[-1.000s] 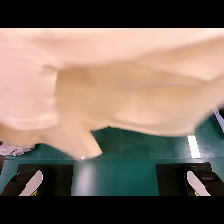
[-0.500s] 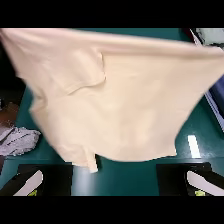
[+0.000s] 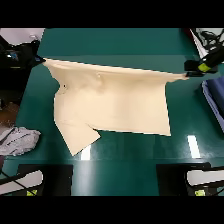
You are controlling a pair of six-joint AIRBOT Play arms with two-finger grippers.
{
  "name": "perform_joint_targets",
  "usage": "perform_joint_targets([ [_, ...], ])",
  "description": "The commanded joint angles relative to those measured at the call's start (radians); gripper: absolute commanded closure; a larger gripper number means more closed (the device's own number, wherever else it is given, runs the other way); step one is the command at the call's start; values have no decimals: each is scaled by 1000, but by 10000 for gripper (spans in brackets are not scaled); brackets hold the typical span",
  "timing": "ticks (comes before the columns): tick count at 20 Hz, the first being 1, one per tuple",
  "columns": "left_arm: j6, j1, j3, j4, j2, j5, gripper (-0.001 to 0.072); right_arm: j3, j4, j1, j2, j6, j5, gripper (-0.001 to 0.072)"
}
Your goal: Fold the shirts.
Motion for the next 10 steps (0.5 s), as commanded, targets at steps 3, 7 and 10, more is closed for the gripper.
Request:
perform_joint_targets([
  [3, 56, -2, -9, -95, -163, 231, 684, -7, 27, 54, -94, 19, -346, 703],
  [7, 146, -31, -7, -96, -196, 296, 684, -7, 26, 85, -97, 27, -482, 703],
  [10, 149, -37, -6, -16, -196, 268, 684, -7, 23, 84, -98, 28, -402, 704],
])
